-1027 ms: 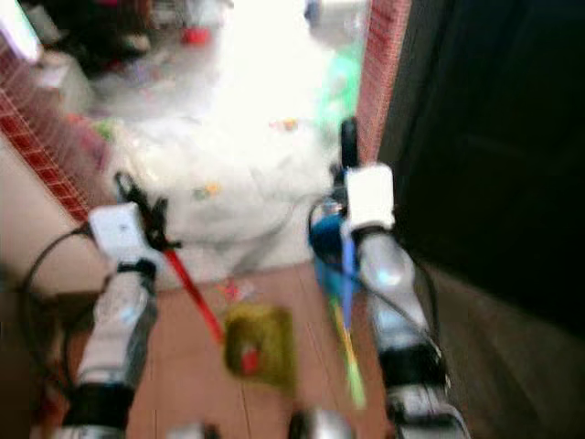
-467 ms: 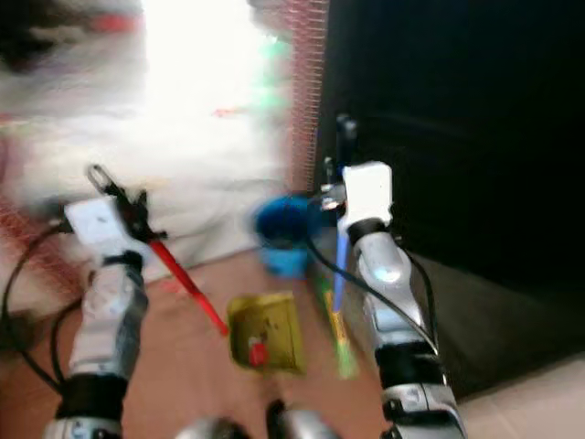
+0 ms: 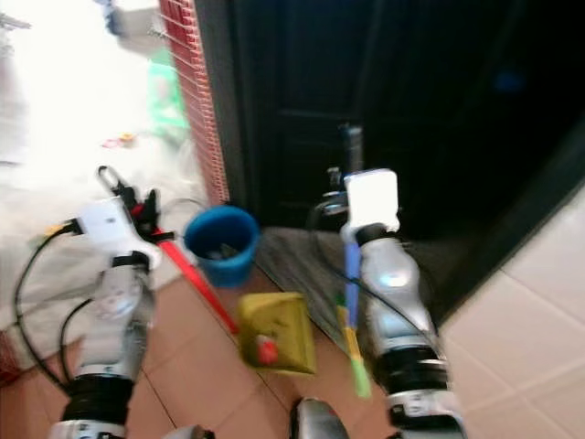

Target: Sweep floor

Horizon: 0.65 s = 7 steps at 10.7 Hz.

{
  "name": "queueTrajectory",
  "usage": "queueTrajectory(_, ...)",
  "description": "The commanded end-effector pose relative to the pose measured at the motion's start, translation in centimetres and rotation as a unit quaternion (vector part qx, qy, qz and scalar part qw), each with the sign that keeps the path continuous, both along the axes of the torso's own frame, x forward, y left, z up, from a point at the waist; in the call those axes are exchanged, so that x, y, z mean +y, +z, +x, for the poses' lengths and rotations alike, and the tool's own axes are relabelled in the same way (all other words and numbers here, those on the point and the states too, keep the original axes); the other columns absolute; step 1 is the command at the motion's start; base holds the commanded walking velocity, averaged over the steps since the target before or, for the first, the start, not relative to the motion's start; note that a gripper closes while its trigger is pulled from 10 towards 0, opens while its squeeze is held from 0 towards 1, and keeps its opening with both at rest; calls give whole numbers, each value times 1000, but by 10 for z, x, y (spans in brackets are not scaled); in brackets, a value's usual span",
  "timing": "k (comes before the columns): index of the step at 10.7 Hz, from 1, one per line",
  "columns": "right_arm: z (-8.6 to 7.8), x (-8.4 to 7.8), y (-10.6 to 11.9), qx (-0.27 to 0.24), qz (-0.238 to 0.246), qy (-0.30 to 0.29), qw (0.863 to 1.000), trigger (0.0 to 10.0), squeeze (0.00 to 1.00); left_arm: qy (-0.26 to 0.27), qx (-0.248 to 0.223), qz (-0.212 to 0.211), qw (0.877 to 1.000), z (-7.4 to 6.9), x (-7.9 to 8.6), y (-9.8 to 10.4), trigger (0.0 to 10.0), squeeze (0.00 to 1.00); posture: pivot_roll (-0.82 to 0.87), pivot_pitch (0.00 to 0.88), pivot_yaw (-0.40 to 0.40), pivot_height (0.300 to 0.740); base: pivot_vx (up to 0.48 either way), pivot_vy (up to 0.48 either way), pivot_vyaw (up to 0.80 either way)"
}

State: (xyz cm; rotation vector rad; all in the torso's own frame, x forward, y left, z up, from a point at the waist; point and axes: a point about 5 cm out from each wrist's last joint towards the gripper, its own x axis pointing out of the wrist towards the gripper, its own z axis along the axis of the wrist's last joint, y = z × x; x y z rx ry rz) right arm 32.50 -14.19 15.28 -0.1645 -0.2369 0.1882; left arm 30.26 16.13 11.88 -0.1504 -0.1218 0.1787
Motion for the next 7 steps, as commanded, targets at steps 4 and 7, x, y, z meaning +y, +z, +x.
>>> queueTrajectory(4, 1, 1, 8, -18, -1, 6, 1000, 10000, 0, 45, -97, 19, 994, 5, 12, 51, 10000, 0, -128, 47, 33, 740, 0, 0, 0)
queueTrajectory(7, 2, 1, 8, -17, -4, 9, 1000, 10000, 0, 92, -169, -18, 981, 10, 24, 102, 10000, 0, -124, 46, 31, 740, 0, 0, 0)
